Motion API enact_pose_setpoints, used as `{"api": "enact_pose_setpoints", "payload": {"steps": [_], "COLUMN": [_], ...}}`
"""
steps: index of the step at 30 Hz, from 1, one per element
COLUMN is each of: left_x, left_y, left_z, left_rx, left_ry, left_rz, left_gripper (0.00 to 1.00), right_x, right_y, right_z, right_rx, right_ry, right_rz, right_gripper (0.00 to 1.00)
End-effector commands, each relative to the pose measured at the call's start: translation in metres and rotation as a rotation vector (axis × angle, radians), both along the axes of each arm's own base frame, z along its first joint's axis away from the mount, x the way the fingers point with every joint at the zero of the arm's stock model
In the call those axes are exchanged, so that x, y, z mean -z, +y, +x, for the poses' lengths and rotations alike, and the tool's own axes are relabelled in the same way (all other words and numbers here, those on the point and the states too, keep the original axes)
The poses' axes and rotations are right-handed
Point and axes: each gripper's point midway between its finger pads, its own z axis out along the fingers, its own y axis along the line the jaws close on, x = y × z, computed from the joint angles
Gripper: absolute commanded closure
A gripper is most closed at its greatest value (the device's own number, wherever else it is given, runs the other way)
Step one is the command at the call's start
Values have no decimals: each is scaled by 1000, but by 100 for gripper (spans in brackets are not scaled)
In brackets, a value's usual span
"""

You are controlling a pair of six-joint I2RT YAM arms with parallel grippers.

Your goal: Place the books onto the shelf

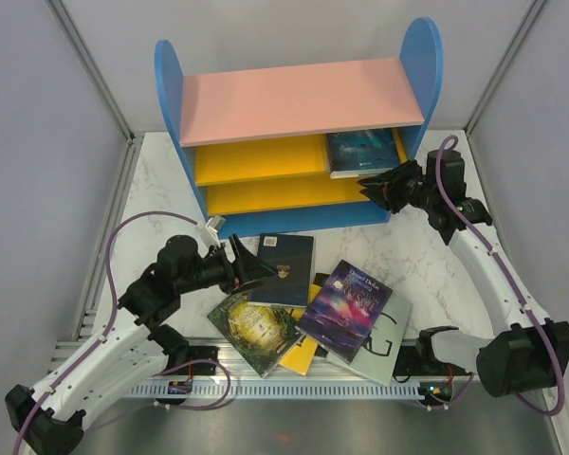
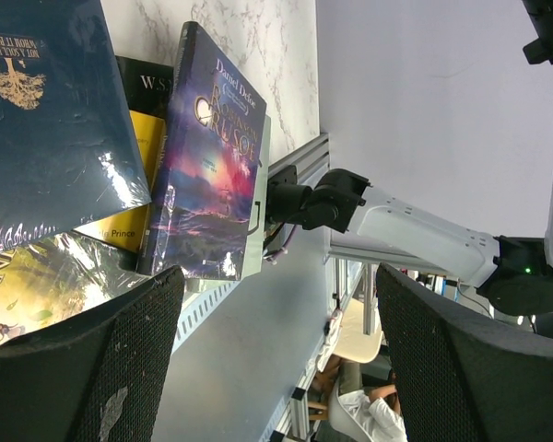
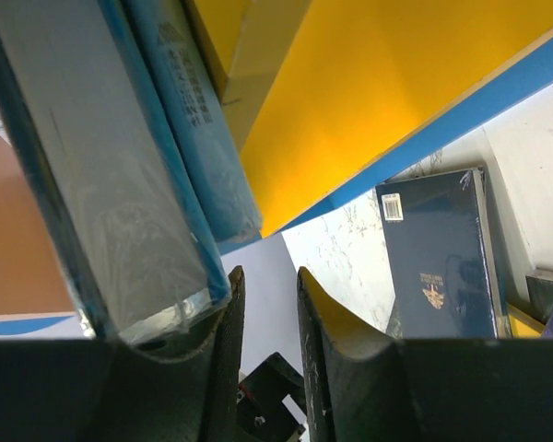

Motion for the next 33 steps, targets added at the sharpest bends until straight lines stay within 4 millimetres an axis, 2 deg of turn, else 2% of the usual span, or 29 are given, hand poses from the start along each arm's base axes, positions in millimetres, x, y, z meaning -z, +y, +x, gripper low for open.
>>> {"api": "enact_pose_setpoints", "payload": {"steps": [1,7,10,12,15,16,18,19,21,22,25,29,33], "left_x": [-12,-5,1,13,29,36,48,52,66,72,92,104,127], "left_y": [2,1,3,10,20,21,28,30,39,42,51,55,60], "left_z": [1,3,6,8,12,13,16,17,24,26,36,54,71], "left_rx": [12,11,8,9,14,17,8,5,-9,-12,-11,-4,-2], "left_ry": [-63,-49,-48,-33,-8,14,30,36,45,54,77,53,82], "left_rz": [4,24,66,152,252,275,309,321,366,390,450,504,550], "left_gripper": [14,14,13,13,12,12,12,12,12,12,12,12,12], "right_x": [-28,-30,-28,-26,-11,5,23,42,62,80,113,138,162], "right_y": [1,6,11,16,27,28,35,36,43,43,50,59,67], "right_z": [13,19,16,9,-15,-28,-46,-58,-74,-83,-99,-104,-97], "right_rx": [3,-8,-40,-85,-158,-178,-218,-235,-272,-283,-311,-326,-350], "right_ry": [-80,-93,-99,-118,-110,-87,-62,-33,-6,24,73,92,126], "right_rz": [15,39,41,24,16,10,1,-9,-31,-48,-89,-119,-158], "right_gripper": [67,68,68,69,69,67,63,58,50,47,39,32,30]}}
